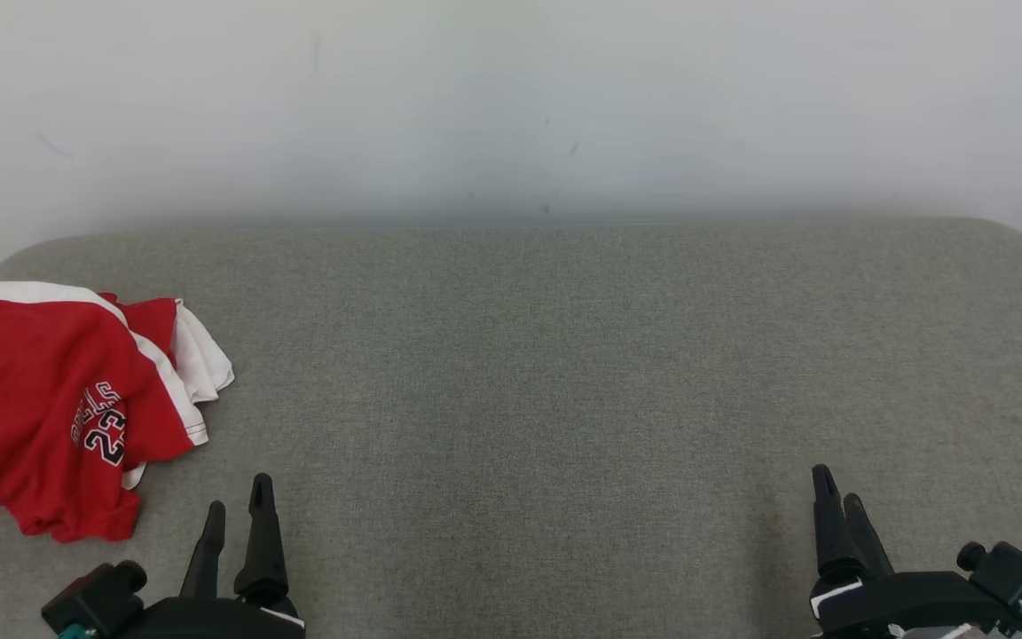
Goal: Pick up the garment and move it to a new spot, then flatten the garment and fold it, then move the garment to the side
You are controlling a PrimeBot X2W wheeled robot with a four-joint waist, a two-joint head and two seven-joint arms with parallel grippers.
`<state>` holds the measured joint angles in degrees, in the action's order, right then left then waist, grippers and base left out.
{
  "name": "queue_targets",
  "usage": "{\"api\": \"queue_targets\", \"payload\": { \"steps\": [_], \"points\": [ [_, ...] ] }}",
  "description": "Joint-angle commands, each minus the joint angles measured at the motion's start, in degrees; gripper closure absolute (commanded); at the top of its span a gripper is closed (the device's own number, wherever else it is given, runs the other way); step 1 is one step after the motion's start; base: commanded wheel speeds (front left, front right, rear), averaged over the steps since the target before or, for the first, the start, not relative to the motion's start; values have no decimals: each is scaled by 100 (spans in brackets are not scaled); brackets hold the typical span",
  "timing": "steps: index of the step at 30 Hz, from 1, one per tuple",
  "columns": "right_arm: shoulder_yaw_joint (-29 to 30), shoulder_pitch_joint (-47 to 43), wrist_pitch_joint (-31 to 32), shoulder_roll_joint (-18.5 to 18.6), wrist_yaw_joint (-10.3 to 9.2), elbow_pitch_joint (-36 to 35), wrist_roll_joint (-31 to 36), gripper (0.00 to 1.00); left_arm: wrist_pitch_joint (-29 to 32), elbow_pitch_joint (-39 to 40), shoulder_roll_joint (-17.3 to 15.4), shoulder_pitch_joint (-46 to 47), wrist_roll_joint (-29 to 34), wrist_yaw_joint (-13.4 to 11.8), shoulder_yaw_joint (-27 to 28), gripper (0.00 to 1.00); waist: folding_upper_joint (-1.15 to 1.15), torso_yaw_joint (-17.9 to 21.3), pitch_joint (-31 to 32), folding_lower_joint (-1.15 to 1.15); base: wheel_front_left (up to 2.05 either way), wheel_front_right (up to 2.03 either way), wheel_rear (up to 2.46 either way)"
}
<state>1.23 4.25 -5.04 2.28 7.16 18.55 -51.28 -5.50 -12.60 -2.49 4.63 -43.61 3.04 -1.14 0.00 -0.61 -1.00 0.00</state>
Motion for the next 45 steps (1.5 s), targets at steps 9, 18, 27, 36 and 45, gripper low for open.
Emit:
{"api": "queue_targets", "payload": {
  "steps": [9, 18, 27, 36, 45],
  "points": [
    [-137, 173, 108, 49, 35, -100, 1040, 0, -202, 7, -52, -34, 1025, -129, -98, 0, 0, -4, -3, 0, 0, 0, 0],
    [-192, 137, 159, 55, 37, -224, 1728, 0, -326, -35, -107, -51, 1608, -236, -150, 0, 0, -16, 5, 0, 0, 0, 0],
    [-252, 75, 248, 58, 40, -327, 2317, 0, -456, -80, -135, -56, 2155, -316, -240, 0, 0, -38, 11, 0, 0, 0, 0],
    [-287, 61, 265, 61, 43, -378, 2818, 0, -575, -140, -169, -49, 2633, -372, -312, 0, 0, -44, 12, 0, 0, 0, 0],
    [-336, 41, 209, 65, 40, -345, 3220, 0, -683, -153, -172, -96, 3008, -315, -362, 0, 0, -23, 39, 0, 0, 0, 0]
  ]
}}
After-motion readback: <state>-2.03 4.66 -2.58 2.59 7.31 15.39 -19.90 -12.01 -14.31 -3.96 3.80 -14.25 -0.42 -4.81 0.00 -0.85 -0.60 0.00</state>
